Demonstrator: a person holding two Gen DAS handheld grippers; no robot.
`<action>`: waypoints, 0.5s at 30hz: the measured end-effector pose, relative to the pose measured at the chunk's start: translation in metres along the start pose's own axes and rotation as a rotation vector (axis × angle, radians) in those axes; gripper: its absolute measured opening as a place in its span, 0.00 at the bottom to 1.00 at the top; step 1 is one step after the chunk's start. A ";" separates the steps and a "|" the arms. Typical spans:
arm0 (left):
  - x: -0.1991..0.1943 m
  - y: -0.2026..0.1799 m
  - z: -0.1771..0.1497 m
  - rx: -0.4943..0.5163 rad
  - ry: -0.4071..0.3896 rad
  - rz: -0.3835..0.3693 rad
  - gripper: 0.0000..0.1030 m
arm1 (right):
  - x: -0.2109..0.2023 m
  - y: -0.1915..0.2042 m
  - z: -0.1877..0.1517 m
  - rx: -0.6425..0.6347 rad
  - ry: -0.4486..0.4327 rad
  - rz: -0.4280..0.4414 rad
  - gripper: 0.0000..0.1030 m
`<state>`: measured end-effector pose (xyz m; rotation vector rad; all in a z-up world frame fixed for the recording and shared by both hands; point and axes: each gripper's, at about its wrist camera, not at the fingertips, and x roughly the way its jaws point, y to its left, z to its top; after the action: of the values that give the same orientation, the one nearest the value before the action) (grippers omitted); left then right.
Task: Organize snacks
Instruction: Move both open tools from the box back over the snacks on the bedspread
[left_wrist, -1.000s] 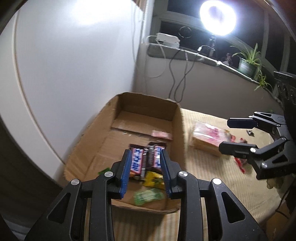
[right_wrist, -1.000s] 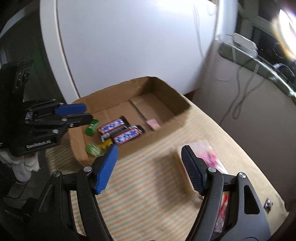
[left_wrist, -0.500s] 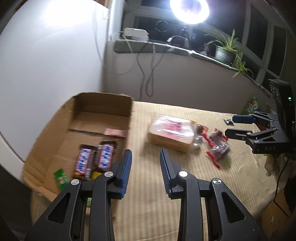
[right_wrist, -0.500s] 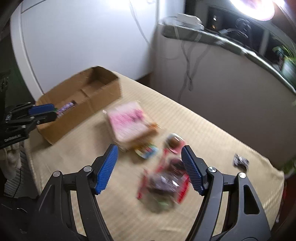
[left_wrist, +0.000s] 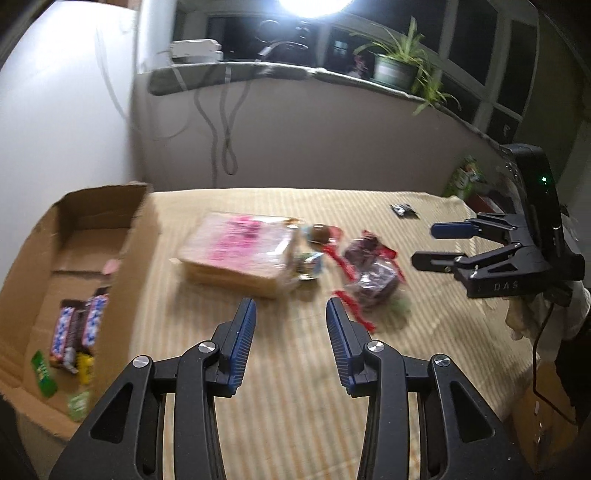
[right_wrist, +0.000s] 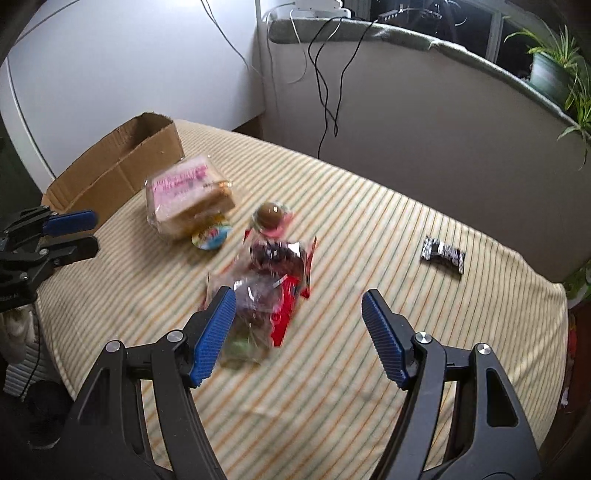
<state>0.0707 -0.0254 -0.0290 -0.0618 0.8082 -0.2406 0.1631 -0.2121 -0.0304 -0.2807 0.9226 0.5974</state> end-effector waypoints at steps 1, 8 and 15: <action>0.004 -0.005 0.002 0.011 0.006 -0.012 0.37 | 0.000 0.000 -0.002 -0.006 0.003 0.011 0.71; 0.034 -0.030 0.012 0.058 0.058 -0.079 0.37 | 0.002 0.011 -0.023 -0.066 0.039 0.140 0.59; 0.066 -0.045 0.020 0.119 0.120 -0.109 0.37 | 0.021 0.025 -0.035 -0.098 0.086 0.170 0.51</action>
<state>0.1209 -0.0854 -0.0552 0.0209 0.9091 -0.3982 0.1350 -0.2011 -0.0678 -0.3196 1.0077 0.7942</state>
